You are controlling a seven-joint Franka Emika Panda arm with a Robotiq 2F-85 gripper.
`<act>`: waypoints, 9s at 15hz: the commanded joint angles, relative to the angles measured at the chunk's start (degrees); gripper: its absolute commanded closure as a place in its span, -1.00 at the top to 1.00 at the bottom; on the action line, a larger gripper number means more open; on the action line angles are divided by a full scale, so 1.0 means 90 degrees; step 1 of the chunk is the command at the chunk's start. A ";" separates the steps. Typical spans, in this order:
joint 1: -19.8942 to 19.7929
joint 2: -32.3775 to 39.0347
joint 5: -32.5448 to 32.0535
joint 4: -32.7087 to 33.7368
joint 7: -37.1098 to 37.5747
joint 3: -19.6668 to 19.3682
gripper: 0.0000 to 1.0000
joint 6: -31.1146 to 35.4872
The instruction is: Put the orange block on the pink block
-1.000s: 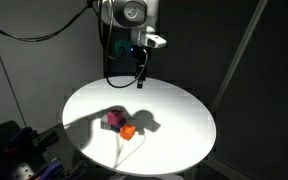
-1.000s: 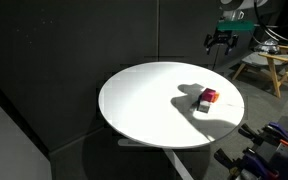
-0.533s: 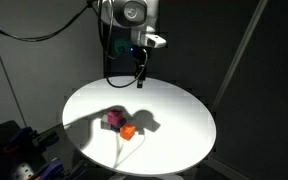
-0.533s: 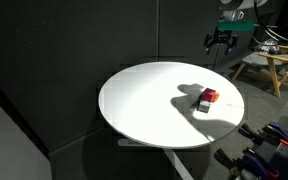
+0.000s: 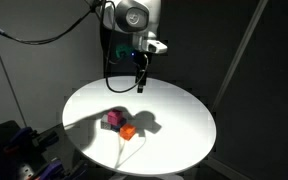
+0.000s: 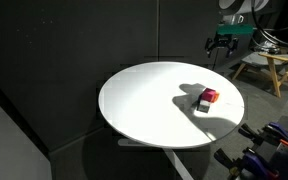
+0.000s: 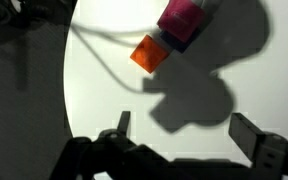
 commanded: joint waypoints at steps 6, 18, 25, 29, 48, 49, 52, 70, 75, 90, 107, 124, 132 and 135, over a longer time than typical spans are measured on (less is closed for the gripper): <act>-0.0091 0.0730 0.0257 0.0543 0.0120 -0.0282 1.00 -0.0037; -0.0023 0.1754 0.0450 0.0702 0.0309 -0.0423 1.00 0.0669; 0.0062 0.2175 0.0438 0.0623 0.0474 -0.0483 1.00 0.1098; 0.0158 0.2216 0.0414 0.0476 0.0624 -0.0545 1.00 0.1241; 0.0536 0.2128 0.0465 -0.0481 0.1697 -0.0607 1.00 0.2147; 0.0541 0.2126 0.0469 -0.0521 0.1747 -0.0608 1.00 0.2199; 0.0555 0.2097 0.0490 -0.0659 0.1872 -0.0599 1.00 0.2328; 0.0553 0.2321 0.0468 -0.0582 0.2017 -0.0564 1.00 0.2299; 0.0496 0.2238 0.0619 -0.0621 0.2105 -0.0556 1.00 0.2214; 0.0569 0.2258 0.0708 -0.0727 0.2814 -0.0630 1.00 0.2246; 0.0516 0.2371 0.0742 -0.0720 0.2750 -0.0591 0.23 0.2328; 0.0720 0.1419 -0.0237 -0.1206 0.2525 -0.0919 -0.36 0.1864; 0.0700 0.0303 -0.1251 -0.1819 0.1888 -0.0794 -0.36 0.1608; 0.0668 -0.0065 -0.1662 -0.2089 0.1492 -0.0716 -0.36 0.1637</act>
